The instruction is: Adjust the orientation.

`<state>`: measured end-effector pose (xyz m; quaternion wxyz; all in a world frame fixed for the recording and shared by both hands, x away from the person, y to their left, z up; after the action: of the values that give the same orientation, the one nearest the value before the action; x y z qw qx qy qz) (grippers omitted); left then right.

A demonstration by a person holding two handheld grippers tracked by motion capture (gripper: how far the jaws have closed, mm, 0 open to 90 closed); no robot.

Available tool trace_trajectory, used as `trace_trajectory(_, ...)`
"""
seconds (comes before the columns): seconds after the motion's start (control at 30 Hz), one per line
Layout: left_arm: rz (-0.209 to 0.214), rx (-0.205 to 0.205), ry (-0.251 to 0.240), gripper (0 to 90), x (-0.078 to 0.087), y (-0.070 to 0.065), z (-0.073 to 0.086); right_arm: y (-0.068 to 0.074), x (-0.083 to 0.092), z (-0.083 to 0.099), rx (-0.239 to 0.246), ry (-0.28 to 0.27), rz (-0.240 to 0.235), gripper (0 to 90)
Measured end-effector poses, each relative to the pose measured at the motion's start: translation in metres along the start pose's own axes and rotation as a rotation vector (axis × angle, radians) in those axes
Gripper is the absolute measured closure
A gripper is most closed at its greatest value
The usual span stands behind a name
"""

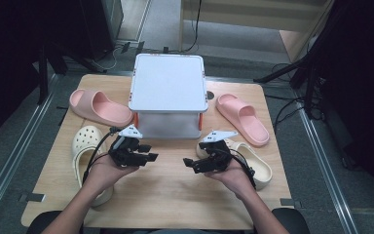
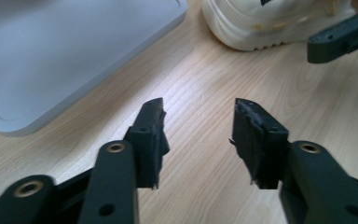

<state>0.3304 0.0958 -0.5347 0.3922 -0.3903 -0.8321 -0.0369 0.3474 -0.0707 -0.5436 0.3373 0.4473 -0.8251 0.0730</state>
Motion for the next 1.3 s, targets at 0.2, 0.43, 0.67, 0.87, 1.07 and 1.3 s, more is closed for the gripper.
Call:
trace_trajectory(0.2, -0.049, 0.006, 0.019, 56.8, 0.002, 0.006, 0.003, 0.006, 0.006, -0.006, 0.037, -0.046, -0.031, 31.0)
trace_trajectory(0.43, -0.061, 0.022, 0.057, 54.0, 0.001, 0.003, 0.009, 0.009, 0.005, -0.009, 0.067, -0.036, -0.011, 40.5)
trace_trajectory(0.67, -0.070, 0.079, 0.044, 53.2, 0.006, 0.007, 0.010, 0.007, 0.006, -0.015, 0.072, -0.050, 0.001, 44.6)
trace_trajectory(0.87, -0.106, 0.084, 0.044, 53.2, 0.016, 0.008, 0.015, 0.006, 0.008, -0.020, 0.089, -0.060, -0.017, 46.3)
trace_trajectory(1.07, -0.146, 0.120, 0.029, 53.3, 0.033, 0.013, 0.024, 0.003, 0.010, -0.023, 0.132, -0.051, -0.027, 47.3)
trace_trajectory(1.3, -0.182, 0.151, 0.014, 52.2, 0.049, 0.021, 0.036, -0.005, 0.012, -0.028, 0.118, -0.061, -0.032, 48.9)
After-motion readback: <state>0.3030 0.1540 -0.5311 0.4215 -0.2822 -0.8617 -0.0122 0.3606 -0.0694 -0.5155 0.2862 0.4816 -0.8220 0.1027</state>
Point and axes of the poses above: each handheld gripper's, and its own axes: x roughly backward along the jaws, z roughly out of its underside, y roughly to its left, the point moved 10 cm from there along -x, roughly forward along the jaws, and after that the axes turned 1 degree about -y, right-handed, at the moved point
